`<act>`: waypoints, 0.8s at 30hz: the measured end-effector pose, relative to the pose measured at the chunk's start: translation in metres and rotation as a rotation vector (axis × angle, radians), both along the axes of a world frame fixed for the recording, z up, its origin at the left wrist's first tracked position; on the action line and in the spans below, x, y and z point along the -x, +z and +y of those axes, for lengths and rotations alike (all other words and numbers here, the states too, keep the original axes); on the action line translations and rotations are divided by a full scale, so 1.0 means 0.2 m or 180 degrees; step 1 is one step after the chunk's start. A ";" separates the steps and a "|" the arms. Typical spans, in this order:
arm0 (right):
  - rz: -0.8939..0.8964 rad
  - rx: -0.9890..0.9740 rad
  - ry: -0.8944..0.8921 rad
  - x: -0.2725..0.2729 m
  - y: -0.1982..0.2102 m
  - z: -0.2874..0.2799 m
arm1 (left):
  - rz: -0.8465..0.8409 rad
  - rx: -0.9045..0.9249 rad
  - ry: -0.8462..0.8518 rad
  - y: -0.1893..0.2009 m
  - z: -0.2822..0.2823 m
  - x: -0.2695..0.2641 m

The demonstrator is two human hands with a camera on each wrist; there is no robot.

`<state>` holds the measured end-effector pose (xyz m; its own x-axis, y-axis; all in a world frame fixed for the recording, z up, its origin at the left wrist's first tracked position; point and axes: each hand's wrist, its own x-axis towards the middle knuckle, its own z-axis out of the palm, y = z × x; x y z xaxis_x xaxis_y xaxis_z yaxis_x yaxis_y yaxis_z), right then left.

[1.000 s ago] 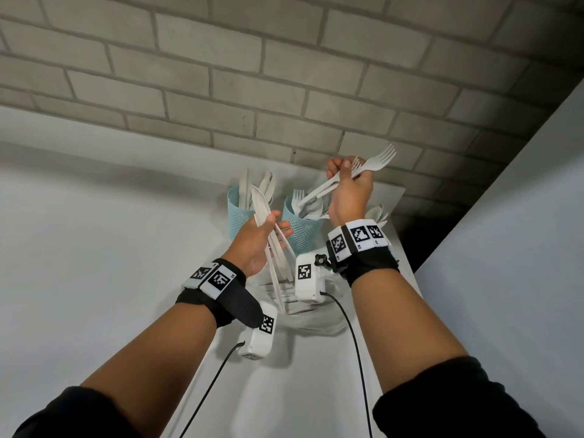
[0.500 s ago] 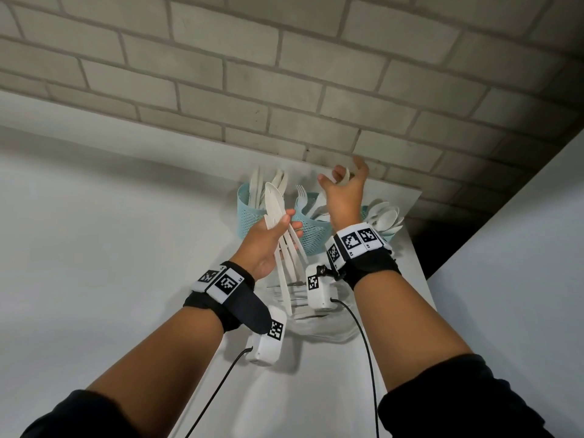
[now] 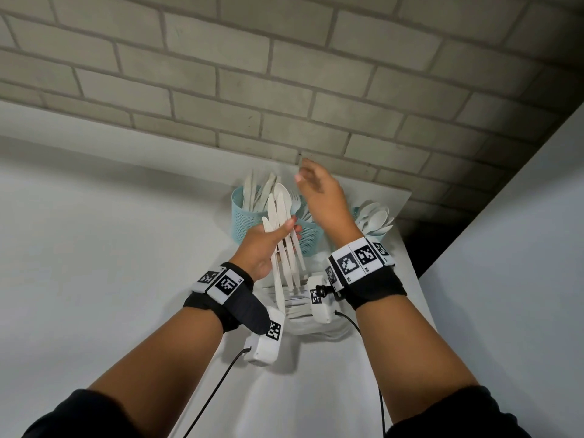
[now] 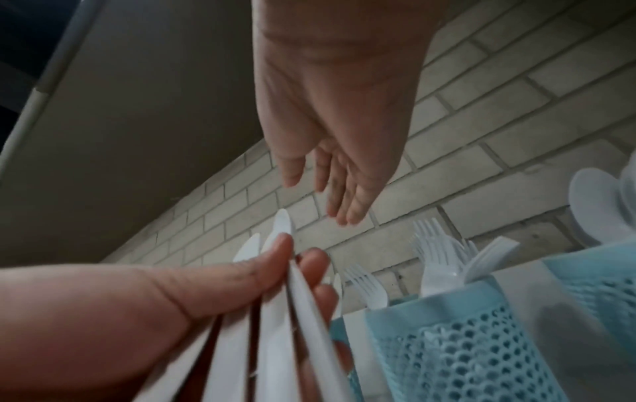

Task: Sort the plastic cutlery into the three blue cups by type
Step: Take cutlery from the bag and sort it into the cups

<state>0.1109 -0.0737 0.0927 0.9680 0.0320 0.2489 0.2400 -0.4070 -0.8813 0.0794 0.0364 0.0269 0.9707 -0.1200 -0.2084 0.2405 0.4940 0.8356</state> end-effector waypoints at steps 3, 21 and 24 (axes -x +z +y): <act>0.0240 0.0169 0.0278 0.05 -0.02 0.00 | -0.0093 -0.0100 -0.0043 0.01 -0.02 0.01; -0.0111 -0.1374 -0.1207 0.03 0.01 -0.26 | -0.0076 -0.0321 -0.0673 0.06 -0.06 0.07; -0.0990 -0.2135 -0.2155 0.02 0.08 -0.37 | -0.0055 -0.0396 -0.0786 0.06 -0.05 0.08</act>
